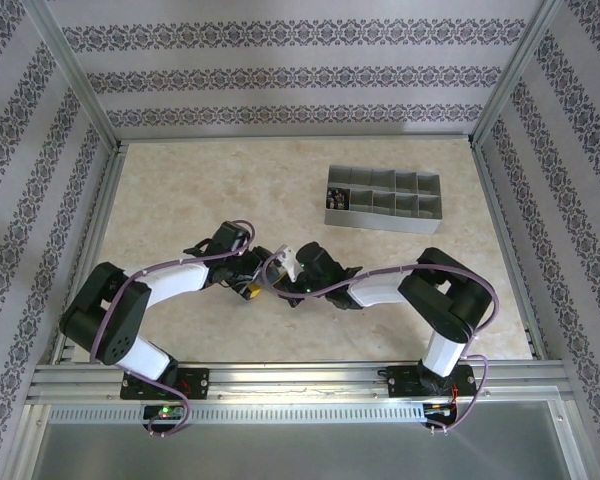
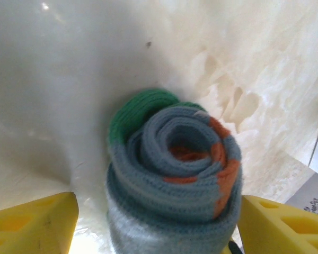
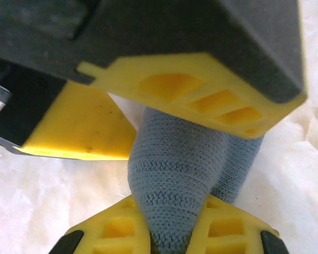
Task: Roll the socks
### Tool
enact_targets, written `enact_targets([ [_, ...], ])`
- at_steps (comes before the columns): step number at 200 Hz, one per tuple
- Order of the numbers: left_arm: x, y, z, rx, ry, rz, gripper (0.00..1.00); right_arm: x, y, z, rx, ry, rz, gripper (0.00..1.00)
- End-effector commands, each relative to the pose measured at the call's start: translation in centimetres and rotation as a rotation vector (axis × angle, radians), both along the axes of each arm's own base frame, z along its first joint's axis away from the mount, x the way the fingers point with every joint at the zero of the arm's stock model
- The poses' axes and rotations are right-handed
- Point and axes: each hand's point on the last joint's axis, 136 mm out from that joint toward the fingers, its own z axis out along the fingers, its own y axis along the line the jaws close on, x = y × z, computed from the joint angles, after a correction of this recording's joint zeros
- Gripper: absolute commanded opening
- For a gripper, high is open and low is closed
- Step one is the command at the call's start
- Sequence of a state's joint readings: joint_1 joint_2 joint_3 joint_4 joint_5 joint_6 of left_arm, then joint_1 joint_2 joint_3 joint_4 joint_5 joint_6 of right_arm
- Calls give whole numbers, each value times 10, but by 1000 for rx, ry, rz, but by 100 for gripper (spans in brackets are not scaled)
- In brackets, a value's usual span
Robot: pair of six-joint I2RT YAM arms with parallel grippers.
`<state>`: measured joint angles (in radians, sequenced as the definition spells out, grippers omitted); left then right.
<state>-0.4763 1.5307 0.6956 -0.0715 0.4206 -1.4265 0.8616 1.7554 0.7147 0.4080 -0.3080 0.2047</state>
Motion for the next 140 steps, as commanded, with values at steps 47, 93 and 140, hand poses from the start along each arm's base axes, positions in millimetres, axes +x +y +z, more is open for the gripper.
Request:
enact_targets([
  [47, 7, -20, -14, -27, 10, -59, 58, -53, -32, -52, -67, 483, -30, 0],
  [93, -2, -14, -10, -13, 21, -71, 0, -26, -42, -13, -59, 407, -165, 11],
  [140, 19, -25, 46, -88, 28, -14, 0, -5, -65, 69, 174, 600, -567, 53],
])
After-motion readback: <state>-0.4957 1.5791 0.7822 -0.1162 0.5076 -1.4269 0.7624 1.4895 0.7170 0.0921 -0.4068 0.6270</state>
